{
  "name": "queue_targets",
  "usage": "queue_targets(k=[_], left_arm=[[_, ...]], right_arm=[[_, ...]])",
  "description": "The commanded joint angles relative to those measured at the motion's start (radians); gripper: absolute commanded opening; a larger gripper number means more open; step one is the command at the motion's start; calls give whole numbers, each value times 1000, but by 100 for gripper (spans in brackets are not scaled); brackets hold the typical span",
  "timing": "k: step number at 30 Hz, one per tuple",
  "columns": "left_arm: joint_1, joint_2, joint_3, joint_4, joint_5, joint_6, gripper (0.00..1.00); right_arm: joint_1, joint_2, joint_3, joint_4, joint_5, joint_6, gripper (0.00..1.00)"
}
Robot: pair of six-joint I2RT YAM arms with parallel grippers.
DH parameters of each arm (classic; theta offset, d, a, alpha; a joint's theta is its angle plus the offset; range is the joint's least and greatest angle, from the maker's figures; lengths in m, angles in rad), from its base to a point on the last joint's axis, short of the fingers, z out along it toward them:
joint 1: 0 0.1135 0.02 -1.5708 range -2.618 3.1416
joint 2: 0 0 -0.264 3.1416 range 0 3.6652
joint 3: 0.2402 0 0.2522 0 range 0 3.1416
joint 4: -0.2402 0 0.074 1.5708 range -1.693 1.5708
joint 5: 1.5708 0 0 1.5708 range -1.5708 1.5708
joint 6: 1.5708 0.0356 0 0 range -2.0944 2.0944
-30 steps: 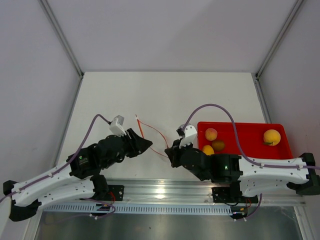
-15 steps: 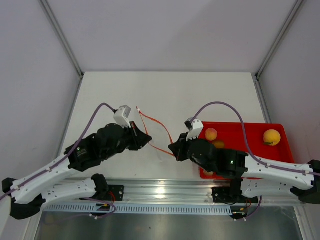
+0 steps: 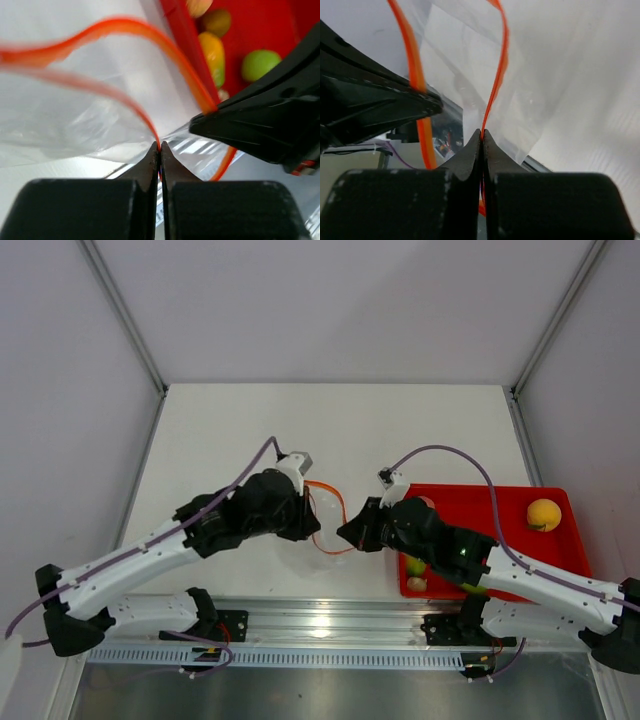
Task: Place the food in the zip-top bag and seal the zipper
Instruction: Open the zipper of the food storage bag, then pick up the fake fruit from the zipper food storage bag.
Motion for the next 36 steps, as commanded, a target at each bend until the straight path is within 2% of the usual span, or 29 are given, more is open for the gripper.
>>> queue_targets(k=[1,3,6,7,9,10,12,15,17,18,24,27,28,30,36], left_arm=[[25,37,-77,78,120,40,1],[40,75,-107,112,128,48,1],[64,119,-109,144,183,75,1],[72,129,-106,153,190,89,1],[91,152,-92,165,212,108,1],[98,156,-82,167,220,115,1],[111,173,-71,178,241,132,1],[121,193,-60,182,258,154,1],[129,202,-59,190,272,163,1],[132,207,-62,194,278,169,1],[149,219,-69,208,305,192,1],[161,215,-91,219,325,198,1],[166,204,-97,225,330,200,1],[170,193,-118,243,345,203,1],[177,175,-140,270,394,214,1]], right_arm=[[-22,18,-28,-20,-25,18,0],[-22,28,-32,-81,10,1,0],[-26,23,-25,-140,61,-28,15],[-28,19,-21,-154,72,-39,25],[-29,3,-10,-195,110,-65,35],[-31,-1,-6,-210,121,-71,44],[-40,-9,21,-253,136,-100,57],[-48,-9,68,-333,167,-117,69],[-57,-12,93,-405,211,-115,92],[-67,-18,123,-437,237,-87,99],[-127,-76,191,-592,383,-16,100],[-210,-115,225,-663,452,35,100],[-263,-126,243,-689,525,87,99],[-334,-124,258,-721,563,98,99],[-717,21,289,-714,540,101,99]])
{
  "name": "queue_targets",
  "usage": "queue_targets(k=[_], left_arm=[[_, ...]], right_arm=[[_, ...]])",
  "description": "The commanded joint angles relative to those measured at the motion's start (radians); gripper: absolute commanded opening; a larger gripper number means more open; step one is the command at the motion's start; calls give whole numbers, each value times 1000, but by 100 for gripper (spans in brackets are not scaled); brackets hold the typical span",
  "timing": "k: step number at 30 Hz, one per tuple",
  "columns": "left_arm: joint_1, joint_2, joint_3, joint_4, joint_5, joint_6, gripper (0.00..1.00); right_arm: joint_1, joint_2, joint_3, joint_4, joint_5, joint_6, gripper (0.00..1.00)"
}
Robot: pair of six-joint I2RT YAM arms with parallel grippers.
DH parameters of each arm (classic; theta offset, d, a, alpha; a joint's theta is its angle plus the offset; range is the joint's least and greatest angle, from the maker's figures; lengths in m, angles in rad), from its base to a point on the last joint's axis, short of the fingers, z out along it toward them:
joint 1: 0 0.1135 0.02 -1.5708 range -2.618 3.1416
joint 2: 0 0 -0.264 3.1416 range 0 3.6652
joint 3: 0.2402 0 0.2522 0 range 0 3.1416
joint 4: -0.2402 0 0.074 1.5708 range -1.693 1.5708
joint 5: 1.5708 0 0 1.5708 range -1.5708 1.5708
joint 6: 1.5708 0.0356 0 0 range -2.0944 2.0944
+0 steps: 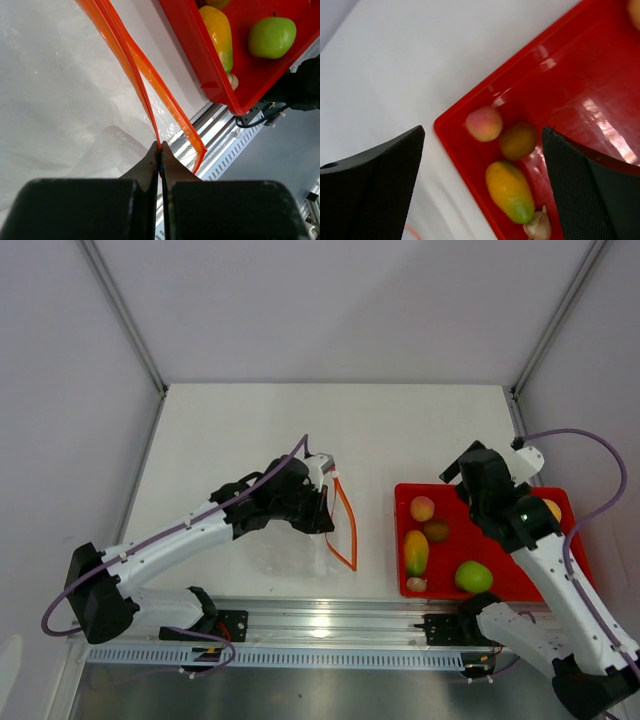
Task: Place the food in the zip-top bag and seal the zipper
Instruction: Pick up the fake fruit from the zipper food storage bag.
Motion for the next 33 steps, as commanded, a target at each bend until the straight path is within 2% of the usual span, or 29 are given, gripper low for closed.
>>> queue_targets(k=[1,5,9,11,15,19,24,33], left_arm=[[10,-35,-12,53,61,31,1],[10,-62,-27,74,94,21,1],[10,-68,-22,57,104,19,1],[10,-71,-24,50,104,16,1],[10,-76,-32,39,97,-1,1],[10,-64,-30,46,115,-18,1],[10,-41,-16,79,166,-36,1],[10,5,19,86,200,-42,1]], right_arm=[[-178,130,18,-26,58,58,99],[-402,227,-14,-7,84,134,99],[-485,276,-23,33,179,179,100],[-513,288,-28,57,193,188,99],[-664,308,-66,116,199,200,98],[-749,325,-120,154,225,230,97],[-826,331,-196,307,181,179,99],[-846,397,-266,530,185,38,99]])
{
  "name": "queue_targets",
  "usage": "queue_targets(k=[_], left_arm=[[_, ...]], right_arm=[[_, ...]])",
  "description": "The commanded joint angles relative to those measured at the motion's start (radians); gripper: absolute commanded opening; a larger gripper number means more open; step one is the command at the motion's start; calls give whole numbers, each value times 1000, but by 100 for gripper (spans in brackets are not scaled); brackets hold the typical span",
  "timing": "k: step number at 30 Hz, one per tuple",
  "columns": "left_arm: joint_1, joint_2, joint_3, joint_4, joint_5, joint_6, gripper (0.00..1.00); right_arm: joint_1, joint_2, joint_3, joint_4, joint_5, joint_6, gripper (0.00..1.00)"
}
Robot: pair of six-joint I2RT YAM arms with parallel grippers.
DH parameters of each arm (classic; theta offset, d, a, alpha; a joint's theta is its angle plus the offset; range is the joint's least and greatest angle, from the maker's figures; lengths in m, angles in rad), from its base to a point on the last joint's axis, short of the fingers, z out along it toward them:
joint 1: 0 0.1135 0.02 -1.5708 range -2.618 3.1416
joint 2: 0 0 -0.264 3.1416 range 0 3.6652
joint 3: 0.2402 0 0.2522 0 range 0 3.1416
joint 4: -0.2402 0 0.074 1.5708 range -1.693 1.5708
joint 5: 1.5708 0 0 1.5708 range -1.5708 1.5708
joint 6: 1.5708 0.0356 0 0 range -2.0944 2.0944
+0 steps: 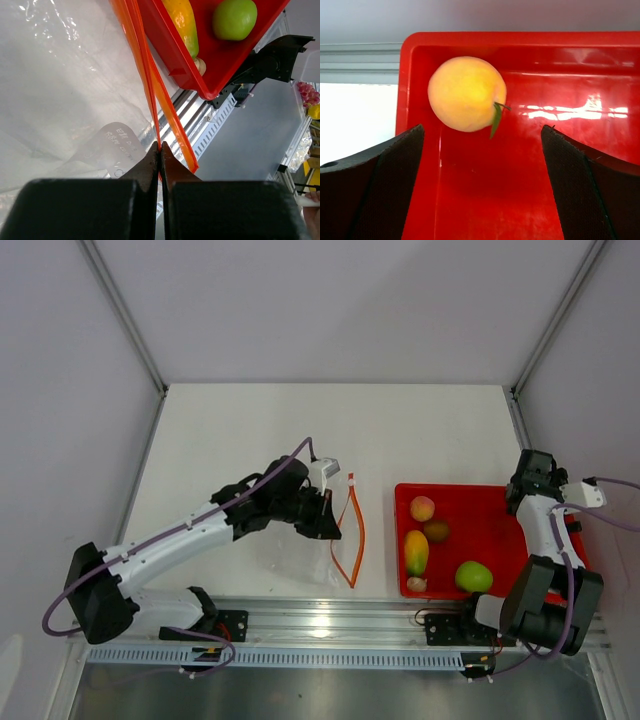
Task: Place the food in the zip-top bag and seal the zipper
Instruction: Pick up the fake fruit from the zipper food storage bag.
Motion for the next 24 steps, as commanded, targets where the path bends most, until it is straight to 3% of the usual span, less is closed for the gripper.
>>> queue_targets(k=[1,24], left_arm=[[8,17,52,32,41,-13,1],[8,60,54,38,63,-5,0]], right_arm=[[-10,30,-10,149,32,-63,99],[-44,206,-7,296,38,-127,99]])
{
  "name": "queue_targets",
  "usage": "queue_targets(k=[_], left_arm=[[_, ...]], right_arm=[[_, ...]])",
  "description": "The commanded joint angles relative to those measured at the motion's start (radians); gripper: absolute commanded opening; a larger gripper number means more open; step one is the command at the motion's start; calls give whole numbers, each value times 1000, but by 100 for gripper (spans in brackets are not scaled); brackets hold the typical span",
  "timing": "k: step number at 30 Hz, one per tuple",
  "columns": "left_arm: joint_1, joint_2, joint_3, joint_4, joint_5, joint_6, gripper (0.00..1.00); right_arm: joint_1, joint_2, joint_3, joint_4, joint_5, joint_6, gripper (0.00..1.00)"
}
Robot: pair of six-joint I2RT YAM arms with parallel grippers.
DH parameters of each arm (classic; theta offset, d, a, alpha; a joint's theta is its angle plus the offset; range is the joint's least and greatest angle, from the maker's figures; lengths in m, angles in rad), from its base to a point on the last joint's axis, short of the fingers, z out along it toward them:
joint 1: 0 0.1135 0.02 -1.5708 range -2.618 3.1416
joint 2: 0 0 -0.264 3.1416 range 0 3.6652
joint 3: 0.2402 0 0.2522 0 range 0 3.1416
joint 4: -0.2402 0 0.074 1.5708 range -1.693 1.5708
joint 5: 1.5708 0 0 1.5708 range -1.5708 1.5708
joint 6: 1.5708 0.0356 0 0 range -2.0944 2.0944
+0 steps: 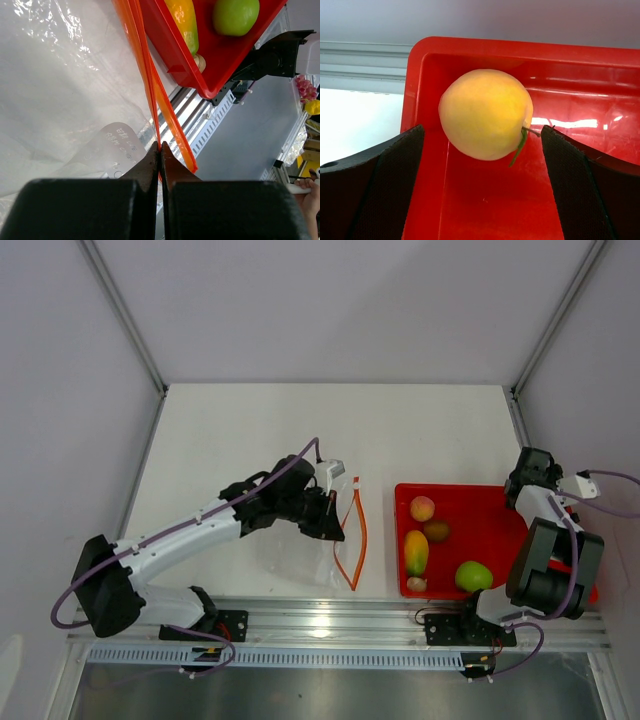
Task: Place the food in the zip-top bag and seal the zipper
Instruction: Pick up the fake fruit from the zipper food storage bag.
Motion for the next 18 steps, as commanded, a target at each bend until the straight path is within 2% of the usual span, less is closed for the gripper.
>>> queue_targets(k=[1,13,18], left_arm=[[8,7,37,30,29,3,1],[8,9,40,31,33,2,1],[8,1,40,25,32,3,0]], right_arm=[[-19,20,1,59,41,-21,99],[-62,107,57,19,-52,-11,99],[-65,142,57,21,-72,-12,95]])
